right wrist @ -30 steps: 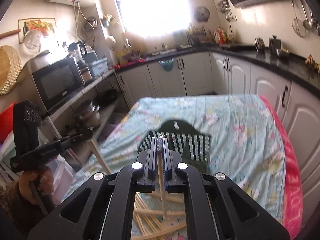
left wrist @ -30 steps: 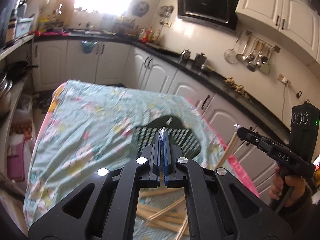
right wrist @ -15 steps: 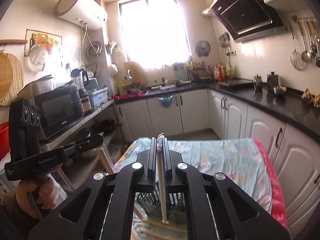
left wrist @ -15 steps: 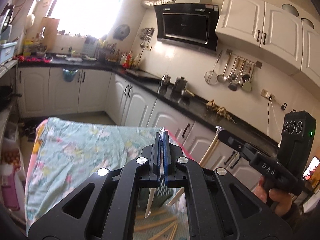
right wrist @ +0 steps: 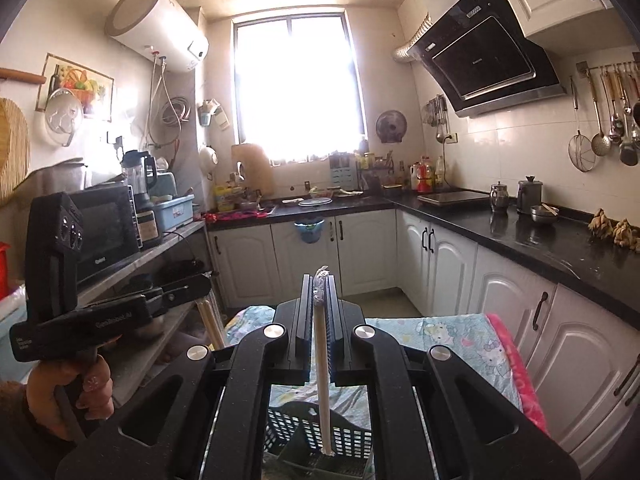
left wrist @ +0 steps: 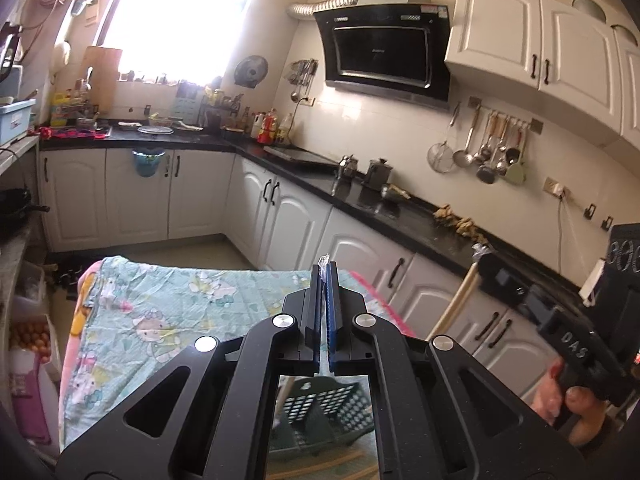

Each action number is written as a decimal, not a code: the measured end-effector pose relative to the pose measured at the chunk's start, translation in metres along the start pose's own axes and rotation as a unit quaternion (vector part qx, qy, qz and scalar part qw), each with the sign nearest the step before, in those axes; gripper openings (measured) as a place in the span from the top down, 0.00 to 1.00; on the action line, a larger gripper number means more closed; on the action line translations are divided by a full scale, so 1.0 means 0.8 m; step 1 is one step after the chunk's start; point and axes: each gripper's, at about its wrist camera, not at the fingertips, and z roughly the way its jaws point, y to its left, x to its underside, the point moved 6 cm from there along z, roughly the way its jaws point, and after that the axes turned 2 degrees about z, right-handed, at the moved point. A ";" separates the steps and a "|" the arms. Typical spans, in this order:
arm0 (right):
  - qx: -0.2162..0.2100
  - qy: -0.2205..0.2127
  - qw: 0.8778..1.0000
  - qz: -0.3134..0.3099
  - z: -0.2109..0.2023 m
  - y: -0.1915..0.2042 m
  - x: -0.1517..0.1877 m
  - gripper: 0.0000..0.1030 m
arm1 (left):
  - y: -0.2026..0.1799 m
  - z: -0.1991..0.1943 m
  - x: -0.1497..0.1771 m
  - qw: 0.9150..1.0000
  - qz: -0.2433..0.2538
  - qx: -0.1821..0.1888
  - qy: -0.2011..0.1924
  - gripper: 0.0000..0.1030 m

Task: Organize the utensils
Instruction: 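Lift the chopstick upright with the right gripper over the green caddy, then lower the chopstick into the caddy and open the right gripper, then withdraw the open right gripper from the caddy, then lower the right gripper over another wrapped chopstick beside the caddy, then close the right gripper on the chopstick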

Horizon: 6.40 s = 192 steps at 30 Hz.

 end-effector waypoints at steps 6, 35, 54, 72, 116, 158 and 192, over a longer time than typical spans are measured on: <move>0.004 0.012 1.000 0.003 0.022 -0.009 0.032 0.94 | 0.015 0.027 0.031 1.000 0.001 -0.009 0.024 1.00; 0.046 0.083 0.996 0.005 0.081 -0.022 0.132 0.75 | 0.025 0.070 0.119 0.997 0.013 -0.013 0.073 0.99; 0.056 0.081 0.995 0.015 0.049 -0.036 0.138 0.42 | 0.031 0.030 0.114 0.998 0.009 -0.038 0.050 0.41; 0.053 0.074 0.996 0.011 -0.019 -0.022 0.145 0.23 | 0.022 -0.043 0.121 0.999 0.001 -0.042 0.022 0.12; 0.045 0.180 0.982 -0.018 -0.075 0.021 0.286 0.20 | 0.040 -0.069 0.294 0.987 0.002 -0.071 0.146 0.10; 0.058 0.325 0.936 0.121 -0.013 -0.046 0.410 0.47 | 0.090 -0.008 0.399 0.946 -0.170 -0.051 0.273 0.49; 0.077 0.337 0.922 0.174 -0.009 -0.080 0.416 0.92 | 0.124 -0.010 0.397 0.943 -0.189 -0.068 0.266 0.96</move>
